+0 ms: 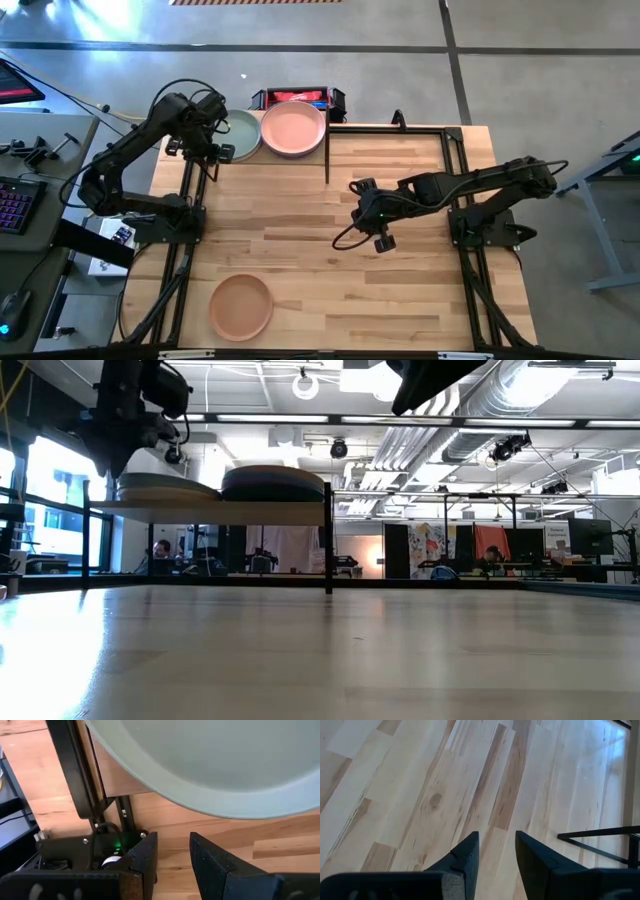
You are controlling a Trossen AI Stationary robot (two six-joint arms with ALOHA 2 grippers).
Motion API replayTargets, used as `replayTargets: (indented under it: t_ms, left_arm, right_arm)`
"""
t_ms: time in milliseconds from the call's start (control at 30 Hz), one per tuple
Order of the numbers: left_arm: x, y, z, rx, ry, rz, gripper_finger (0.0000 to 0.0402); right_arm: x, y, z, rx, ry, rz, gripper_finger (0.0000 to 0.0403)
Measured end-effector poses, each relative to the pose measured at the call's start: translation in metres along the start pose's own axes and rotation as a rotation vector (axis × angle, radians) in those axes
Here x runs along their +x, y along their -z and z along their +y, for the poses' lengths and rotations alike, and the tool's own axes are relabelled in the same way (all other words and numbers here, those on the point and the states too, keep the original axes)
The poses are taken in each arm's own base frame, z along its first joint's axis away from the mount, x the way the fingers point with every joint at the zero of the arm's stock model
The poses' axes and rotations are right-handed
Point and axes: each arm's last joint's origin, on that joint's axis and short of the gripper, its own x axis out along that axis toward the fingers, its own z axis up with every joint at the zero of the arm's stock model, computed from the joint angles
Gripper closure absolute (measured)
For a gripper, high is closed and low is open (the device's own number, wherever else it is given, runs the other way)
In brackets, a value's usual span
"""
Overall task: Place and stack plates onto a shelf
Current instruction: Stack the light blue plate on top of the gray plate on the shelf
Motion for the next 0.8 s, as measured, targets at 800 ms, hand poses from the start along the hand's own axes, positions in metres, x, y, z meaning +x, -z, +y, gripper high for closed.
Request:
replayTargets:
  t_ms: [800]
  left_arm:
    - [-0.017, 0.009, 0.01, -0.043, 0.073, -0.2, 0.0298]
  right_arm:
    - [0.002, 0.0, -0.007, 0.021, 0.008, -0.014, 0.0297]
